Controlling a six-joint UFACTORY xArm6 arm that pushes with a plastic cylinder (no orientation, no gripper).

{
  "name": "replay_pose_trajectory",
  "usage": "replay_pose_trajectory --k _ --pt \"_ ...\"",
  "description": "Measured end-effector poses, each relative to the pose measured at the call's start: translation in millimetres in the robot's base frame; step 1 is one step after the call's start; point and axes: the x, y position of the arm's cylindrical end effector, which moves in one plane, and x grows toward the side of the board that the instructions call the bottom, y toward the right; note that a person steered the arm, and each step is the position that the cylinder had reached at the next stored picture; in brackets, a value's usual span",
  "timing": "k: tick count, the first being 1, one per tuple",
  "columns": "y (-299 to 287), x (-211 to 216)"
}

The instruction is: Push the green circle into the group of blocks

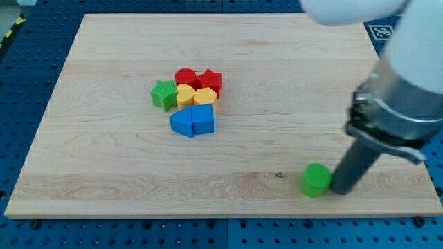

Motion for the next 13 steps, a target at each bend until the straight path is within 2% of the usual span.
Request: replay_pose_trajectory --k 2,5,7,11,13 --pt "-116 -3" --pt "-268 -45" --pt "-316 -45" --pt "-315 -71" --pt "-294 -81"
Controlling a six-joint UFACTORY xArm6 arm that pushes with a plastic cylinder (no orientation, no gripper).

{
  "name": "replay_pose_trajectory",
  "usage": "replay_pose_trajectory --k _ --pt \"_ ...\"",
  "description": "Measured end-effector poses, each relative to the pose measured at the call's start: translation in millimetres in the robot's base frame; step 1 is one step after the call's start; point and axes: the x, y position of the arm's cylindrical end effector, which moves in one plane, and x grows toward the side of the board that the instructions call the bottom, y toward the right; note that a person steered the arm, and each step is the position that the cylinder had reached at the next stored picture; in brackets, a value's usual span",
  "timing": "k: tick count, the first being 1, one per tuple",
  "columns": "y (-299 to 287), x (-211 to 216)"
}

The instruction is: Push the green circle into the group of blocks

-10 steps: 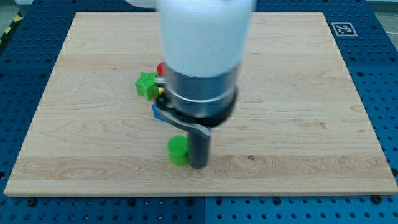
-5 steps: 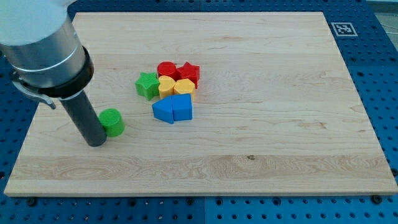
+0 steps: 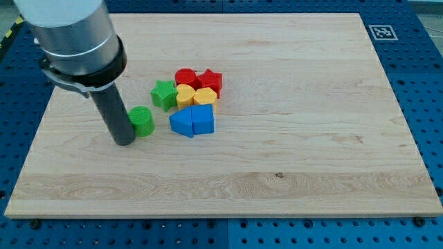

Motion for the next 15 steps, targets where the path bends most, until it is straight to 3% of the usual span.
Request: replay_pose_trajectory --k 2,3,4,7,11,15 --pt "5 -2" --pt "-38 -29" --pt "-39 -40" --pt "-17 -16" --pt "35 -25" --pt "37 -11"
